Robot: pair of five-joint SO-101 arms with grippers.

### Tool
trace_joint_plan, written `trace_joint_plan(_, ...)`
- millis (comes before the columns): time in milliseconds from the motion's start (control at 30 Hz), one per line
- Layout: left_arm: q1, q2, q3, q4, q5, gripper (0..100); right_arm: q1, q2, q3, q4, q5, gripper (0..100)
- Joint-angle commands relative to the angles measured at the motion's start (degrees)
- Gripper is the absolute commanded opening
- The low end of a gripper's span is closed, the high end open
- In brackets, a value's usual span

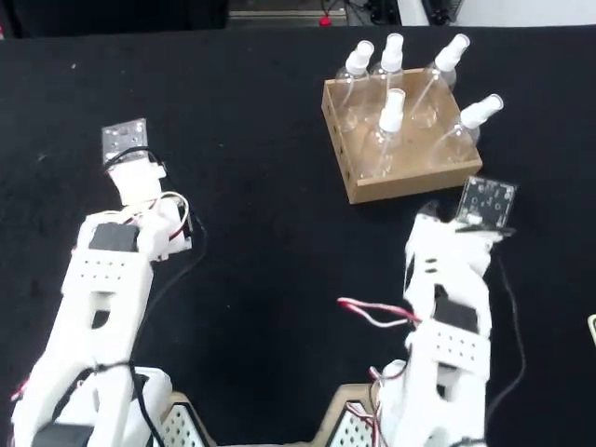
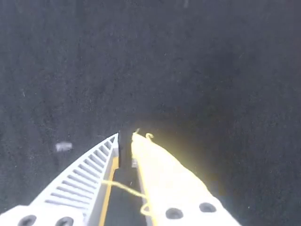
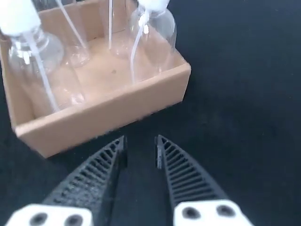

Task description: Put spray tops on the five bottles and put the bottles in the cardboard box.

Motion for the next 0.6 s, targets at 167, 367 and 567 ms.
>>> trace_joint_plan(167,-5.1,-16.8,11.4,-1.4,-11.6,3,0.4,-22.0,10.9,4.5,0.0,8.5)
trace_joint_plan(367,-9.4,-32.4,23.3,-1.3,-14.5,3,0.5,-35.5,12.7,17.7,0.0,8.5)
trace_joint_plan(567,-8.4,-56.4,41.0,-1.3,-14.5,3,0.8,-46.1,12.2,41.4,0.0,8.5)
